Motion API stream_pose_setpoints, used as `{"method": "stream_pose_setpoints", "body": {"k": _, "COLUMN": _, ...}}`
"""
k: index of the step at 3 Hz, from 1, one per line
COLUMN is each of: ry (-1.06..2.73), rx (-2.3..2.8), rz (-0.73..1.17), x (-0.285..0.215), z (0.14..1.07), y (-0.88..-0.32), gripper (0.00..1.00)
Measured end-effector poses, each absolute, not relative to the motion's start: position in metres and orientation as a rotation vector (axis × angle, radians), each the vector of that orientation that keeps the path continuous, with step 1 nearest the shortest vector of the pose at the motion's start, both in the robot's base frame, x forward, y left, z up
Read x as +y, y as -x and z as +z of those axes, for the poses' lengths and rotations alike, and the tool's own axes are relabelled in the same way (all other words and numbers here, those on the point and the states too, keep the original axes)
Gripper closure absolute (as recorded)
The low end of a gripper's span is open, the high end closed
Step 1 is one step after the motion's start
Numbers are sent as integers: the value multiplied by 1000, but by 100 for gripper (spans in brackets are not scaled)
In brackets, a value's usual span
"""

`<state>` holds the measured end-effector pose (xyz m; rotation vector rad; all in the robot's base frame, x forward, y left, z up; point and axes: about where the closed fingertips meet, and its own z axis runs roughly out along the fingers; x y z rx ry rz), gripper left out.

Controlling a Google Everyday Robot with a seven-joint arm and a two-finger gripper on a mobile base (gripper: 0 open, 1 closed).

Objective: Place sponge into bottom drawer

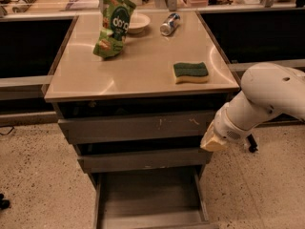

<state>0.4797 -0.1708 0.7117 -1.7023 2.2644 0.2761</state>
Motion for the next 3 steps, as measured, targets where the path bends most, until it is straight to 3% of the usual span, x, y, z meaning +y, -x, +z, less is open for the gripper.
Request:
{"method": "stream_pose_setpoints", "body": {"k": 2, "ry": 1702, "rx": 2264, "rz": 276, "x": -171, "z": 712, "y": -480, "gripper": 0}}
{"method": "stream_pose_setpoints", "body": {"k": 3, "ry": 1702, "rx": 2264, "rz": 276, "x": -171, "z": 712, "y": -480, "gripper": 0}}
